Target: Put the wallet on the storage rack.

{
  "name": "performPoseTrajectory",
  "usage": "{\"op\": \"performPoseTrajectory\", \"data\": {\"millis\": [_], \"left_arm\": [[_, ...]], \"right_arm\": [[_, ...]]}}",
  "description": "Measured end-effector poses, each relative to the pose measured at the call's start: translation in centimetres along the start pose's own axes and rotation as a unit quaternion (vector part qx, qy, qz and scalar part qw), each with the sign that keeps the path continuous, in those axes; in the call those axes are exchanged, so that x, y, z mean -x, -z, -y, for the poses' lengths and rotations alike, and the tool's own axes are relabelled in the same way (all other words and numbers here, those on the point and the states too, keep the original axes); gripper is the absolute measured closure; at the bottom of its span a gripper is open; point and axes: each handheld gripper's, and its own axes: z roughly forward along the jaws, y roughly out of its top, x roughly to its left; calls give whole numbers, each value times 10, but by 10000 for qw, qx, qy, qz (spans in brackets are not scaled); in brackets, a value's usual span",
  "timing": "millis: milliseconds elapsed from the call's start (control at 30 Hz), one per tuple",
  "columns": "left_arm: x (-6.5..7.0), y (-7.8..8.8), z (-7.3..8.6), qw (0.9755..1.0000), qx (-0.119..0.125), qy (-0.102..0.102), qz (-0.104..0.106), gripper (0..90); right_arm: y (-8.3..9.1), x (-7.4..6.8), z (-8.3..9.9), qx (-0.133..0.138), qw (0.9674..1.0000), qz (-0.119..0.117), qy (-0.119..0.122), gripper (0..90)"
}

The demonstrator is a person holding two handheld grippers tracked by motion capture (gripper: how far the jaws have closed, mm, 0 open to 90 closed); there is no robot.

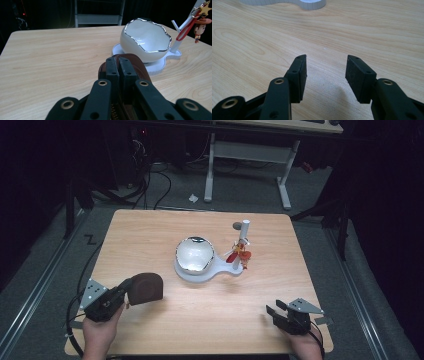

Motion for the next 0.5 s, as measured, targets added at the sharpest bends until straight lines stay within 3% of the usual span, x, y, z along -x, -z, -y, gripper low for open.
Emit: {"op": "performPoseTrajectory", "data": {"millis": [500], "left_arm": [[18,-26,-30,9999,4,-19,113,875]], "right_arm": [[4,2,-1,21,9998,200,98,515]]}}
